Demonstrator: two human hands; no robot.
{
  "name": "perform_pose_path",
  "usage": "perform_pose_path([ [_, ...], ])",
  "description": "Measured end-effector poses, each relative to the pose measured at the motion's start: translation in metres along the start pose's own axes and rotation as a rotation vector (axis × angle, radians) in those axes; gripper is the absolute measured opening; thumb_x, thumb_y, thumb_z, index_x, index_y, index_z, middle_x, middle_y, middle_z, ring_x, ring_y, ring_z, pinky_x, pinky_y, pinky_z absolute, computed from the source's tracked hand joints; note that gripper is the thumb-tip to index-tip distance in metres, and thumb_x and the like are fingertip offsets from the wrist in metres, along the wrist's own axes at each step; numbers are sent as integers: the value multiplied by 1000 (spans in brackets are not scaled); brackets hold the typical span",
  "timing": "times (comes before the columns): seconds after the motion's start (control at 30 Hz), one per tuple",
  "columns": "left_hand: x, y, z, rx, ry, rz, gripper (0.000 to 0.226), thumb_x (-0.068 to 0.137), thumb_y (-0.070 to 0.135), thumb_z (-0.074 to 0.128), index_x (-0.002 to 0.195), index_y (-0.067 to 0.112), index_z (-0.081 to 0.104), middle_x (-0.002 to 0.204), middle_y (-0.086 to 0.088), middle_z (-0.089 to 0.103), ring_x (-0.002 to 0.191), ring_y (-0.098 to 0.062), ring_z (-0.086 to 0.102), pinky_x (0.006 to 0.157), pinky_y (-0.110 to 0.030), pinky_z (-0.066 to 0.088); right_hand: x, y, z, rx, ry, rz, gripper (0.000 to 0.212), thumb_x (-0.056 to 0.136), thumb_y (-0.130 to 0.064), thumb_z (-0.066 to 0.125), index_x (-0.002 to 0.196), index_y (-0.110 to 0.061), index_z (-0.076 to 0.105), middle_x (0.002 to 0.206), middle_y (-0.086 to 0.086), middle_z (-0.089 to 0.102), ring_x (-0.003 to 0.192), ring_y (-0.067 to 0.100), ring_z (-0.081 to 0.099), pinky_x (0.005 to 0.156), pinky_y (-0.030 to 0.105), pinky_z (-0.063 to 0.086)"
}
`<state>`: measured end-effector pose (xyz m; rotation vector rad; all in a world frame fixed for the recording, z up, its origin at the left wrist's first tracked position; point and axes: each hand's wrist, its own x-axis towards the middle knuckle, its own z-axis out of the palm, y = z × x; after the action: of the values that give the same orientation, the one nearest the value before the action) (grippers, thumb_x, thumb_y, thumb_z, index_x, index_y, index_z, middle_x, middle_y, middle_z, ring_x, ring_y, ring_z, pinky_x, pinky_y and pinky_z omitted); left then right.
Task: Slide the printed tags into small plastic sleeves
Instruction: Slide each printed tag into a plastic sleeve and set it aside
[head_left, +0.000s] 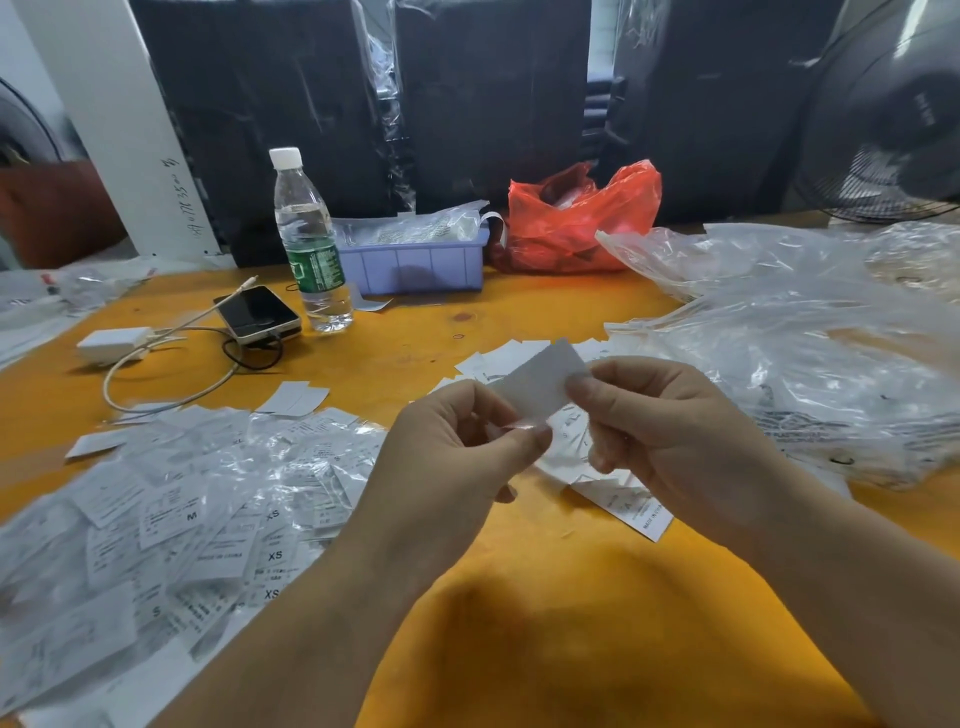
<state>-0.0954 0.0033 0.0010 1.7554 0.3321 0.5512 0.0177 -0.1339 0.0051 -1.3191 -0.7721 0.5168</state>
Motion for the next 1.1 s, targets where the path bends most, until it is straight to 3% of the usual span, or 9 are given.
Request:
perform_pose_path([
  [0.1, 0, 2, -2, -62, 24, -28, 22, 76, 14, 81, 66, 16, 61, 78, -21, 66, 69, -27, 67, 68, -45, 58, 0, -3, -1, 50, 55, -35, 25, 72, -32, 69, 86, -13, 77, 50, 0, 47, 47, 13, 41, 53, 29, 40],
  [0.17, 0, 3, -2, -128, -6, -50, 19, 79, 9, 72, 68, 14, 57, 82, -21, 71, 73, -24, 72, 66, -40, 59, 0, -6, -1, 108, 52, -33, 16, 75, -26, 68, 82, -17, 78, 52, 1, 53, 47, 12, 45, 51, 26, 42],
  [0.3, -1, 4, -2, -177, -82, -94, 19, 88, 0, 63, 76, 11, 53, 78, -13, 74, 58, -20, 68, 58, -28, 57, -1, -6, -2, 194, -29, -22, 8, 77, -12, 68, 78, -13, 76, 59, 7, 59, 49, 16, 51, 53, 26, 46],
  [0.43, 0, 3, -3, -140, -105, -78, 8, 90, 5, 64, 86, 9, 58, 75, -9, 74, 55, -17, 64, 58, -29, 58, -1, -8, -5, 269, -72, -12, 18, 70, -6, 60, 79, -6, 76, 69, 15, 65, 57, 22, 58, 59, 29, 53],
  [0.53, 0, 2, -3, -125, -114, -67, 5, 90, 11, 65, 89, 7, 61, 75, -8, 73, 56, -17, 62, 61, -33, 59, 0, -9, -5, 349, -91, 7, 29, 76, -17, 52, 81, 0, 75, 81, 20, 66, 65, 28, 60, 62, 32, 55],
  [0.6, 0, 1, -3, -104, -126, -59, 6, 91, 14, 66, 91, 8, 65, 75, -7, 73, 57, -15, 63, 61, -31, 58, 0, -9, -5, 309, -80, -3, 26, 78, -21, 57, 81, -2, 75, 83, 17, 65, 67, 28, 59, 62, 31, 54],
  [0.7, -1, 0, -1, -73, -148, -43, 6, 90, 16, 66, 85, 15, 69, 74, -4, 74, 57, -14, 65, 59, -26, 57, 0, -7, -3, 213, -53, -17, 12, 68, -10, 72, 79, -10, 75, 75, 12, 64, 61, 22, 58, 58, 27, 53],
  [0.9, -1, -1, -2, -85, -182, -20, 9, 91, 20, 65, 92, 24, 73, 77, -4, 73, 60, -12, 65, 59, -25, 57, 0, -6, -3, 110, -40, 52, 50, 64, -9, 73, 113, -10, 63, 81, 10, 70, 67, 19, 64, 58, 25, 53],
  [1.1, 1, -2, -2, -91, -179, -30, 13, 87, 26, 68, 98, 24, 74, 78, -3, 73, 63, -12, 65, 59, -24, 56, -2, -6, -4, -33, -85, 88, 31, 66, -14, 72, 97, -9, 73, 89, 10, 74, 70, 17, 65, 61, 24, 53],
])
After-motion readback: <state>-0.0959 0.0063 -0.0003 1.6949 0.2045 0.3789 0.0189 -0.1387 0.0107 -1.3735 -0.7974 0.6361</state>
